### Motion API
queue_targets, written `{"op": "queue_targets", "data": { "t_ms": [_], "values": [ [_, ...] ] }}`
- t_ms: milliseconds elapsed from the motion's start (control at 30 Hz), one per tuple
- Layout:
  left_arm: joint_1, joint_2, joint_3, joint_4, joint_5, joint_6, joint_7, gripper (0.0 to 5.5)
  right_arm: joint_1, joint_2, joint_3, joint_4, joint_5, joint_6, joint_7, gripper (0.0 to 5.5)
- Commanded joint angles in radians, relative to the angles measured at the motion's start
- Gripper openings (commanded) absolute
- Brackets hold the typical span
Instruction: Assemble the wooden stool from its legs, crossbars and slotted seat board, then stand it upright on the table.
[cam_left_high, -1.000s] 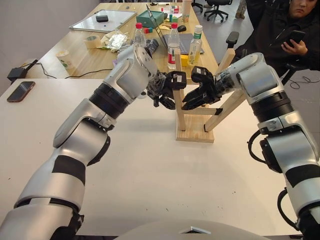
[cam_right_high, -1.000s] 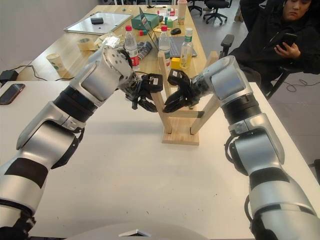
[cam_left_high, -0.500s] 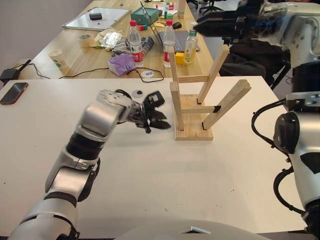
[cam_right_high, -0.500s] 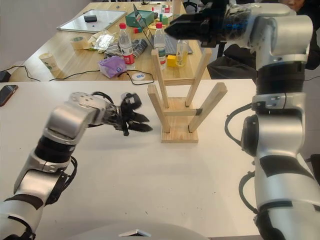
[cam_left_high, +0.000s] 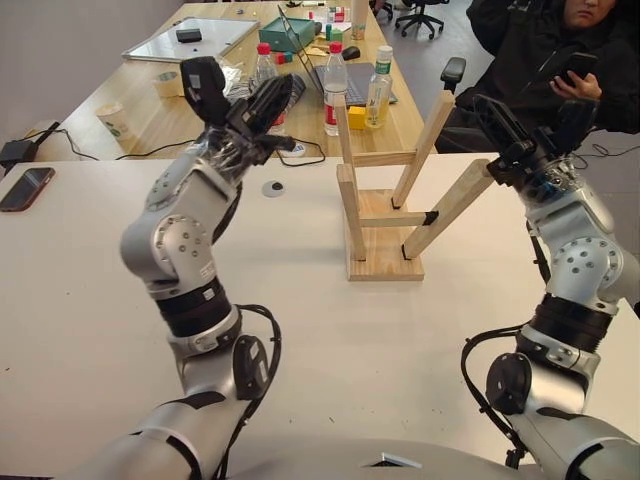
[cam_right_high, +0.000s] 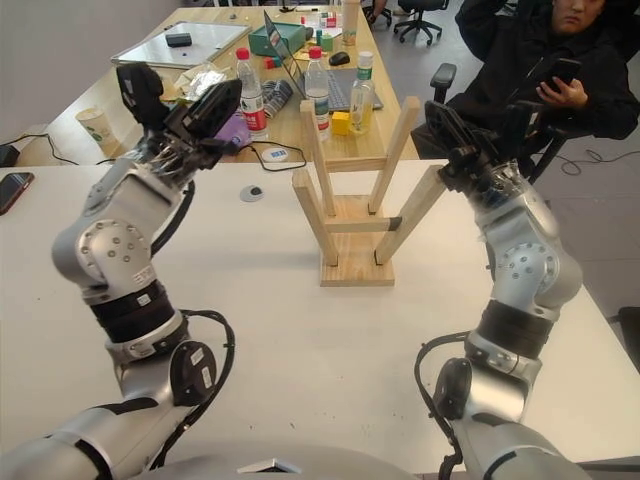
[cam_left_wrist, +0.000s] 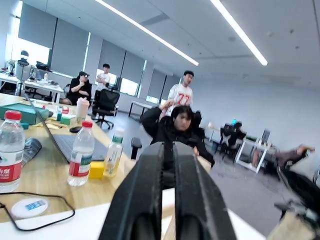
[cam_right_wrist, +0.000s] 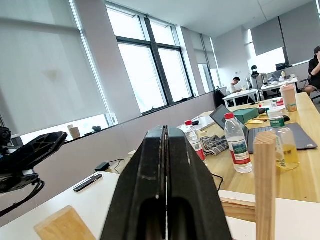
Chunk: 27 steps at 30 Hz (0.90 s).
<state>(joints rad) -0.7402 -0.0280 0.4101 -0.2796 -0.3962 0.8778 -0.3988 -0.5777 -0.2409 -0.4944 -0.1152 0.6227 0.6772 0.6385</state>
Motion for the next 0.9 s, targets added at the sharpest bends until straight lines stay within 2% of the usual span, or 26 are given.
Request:
{"op": "queue_targets", "data": {
  "t_ms": [33,100,200,300,400,467,567,733,833,900],
  "values": [
    [-0.186,-0.013,-0.023,0.068,-0.057,-0.064,0.080,0.02,-0.126,-0.008,0.001,-0.023,0.100,-0.009,-0.059,0.00],
    [-0.258,-0.012,-0.020,0.082,-0.103,-0.049,0.120,0.02,-0.211,-0.028,-0.007,-0.024,0.165,0.002,-0.099,0.00],
    [-0.231,-0.026,-0.085,0.071,-0.143,0.028,0.157,0.02,-0.228,-0.034,-0.007,-0.013,0.208,0.004,-0.143,0.00],
    [-0.097,-0.061,-0.159,0.097,-0.177,0.118,0.167,0.02,-0.046,-0.025,0.062,0.053,0.147,-0.015,-0.103,0.00],
    [0.094,-0.073,-0.339,0.209,-0.121,0.083,0.107,0.02,0.155,-0.027,0.186,0.167,0.043,-0.071,-0.002,0.00],
    [0.135,-0.050,-0.384,0.257,-0.090,0.055,0.102,0.02,0.188,-0.035,0.243,0.168,0.035,-0.068,0.025,0.00],
    [0.095,-0.018,-0.305,0.220,-0.140,0.023,0.105,0.02,0.150,-0.041,0.233,0.090,0.135,-0.020,0.025,0.00],
    [-0.004,0.027,0.019,0.122,-0.334,-0.061,0.267,0.02,-0.027,-0.040,0.058,0.015,0.490,0.055,-0.148,0.00],
    [0.065,0.044,0.086,0.032,-0.362,-0.033,0.390,0.02,-0.083,-0.062,-0.059,0.039,0.590,0.025,-0.335,0.00],
    [0.164,0.031,0.098,-0.037,-0.342,0.002,0.496,0.02,-0.056,-0.068,-0.129,0.052,0.576,-0.017,-0.486,0.00]
  ]
}}
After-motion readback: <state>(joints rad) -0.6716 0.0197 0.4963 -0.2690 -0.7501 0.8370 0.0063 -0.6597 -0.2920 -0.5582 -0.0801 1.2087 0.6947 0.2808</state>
